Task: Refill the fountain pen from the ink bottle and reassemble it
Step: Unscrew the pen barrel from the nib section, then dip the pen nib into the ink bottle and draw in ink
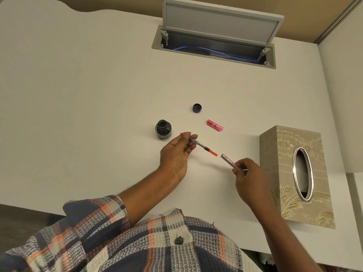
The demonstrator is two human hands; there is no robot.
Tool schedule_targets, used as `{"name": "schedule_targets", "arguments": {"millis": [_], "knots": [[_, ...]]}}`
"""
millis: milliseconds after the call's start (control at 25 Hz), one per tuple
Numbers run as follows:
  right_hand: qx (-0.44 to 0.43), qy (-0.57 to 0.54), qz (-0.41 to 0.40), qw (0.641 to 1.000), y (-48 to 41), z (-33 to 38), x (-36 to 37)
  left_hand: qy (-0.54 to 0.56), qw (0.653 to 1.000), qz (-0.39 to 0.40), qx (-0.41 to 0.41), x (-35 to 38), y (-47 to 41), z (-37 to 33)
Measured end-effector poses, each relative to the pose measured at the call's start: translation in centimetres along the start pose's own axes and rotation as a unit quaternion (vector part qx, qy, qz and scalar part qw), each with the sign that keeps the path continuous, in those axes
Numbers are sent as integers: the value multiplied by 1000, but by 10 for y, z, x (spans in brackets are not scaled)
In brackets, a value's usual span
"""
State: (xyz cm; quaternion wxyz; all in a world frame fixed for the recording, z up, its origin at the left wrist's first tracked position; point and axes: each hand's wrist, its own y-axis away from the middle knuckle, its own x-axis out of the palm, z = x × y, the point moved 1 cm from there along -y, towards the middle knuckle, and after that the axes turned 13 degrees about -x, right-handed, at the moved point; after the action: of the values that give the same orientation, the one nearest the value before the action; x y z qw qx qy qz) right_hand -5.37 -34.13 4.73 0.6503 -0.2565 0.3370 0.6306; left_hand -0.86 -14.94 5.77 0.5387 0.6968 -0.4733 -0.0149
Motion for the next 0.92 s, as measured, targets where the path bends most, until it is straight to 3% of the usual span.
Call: {"name": "schedule_targets", "arguments": {"millis": [400, 920], "knots": [[-32, 72, -84, 993, -20, -8, 45, 7, 1000, 12, -7, 3, 3, -4], [-62, 40, -139, 988, -17, -17, 64, 15, 1000, 13, -10, 0, 2, -9]]}}
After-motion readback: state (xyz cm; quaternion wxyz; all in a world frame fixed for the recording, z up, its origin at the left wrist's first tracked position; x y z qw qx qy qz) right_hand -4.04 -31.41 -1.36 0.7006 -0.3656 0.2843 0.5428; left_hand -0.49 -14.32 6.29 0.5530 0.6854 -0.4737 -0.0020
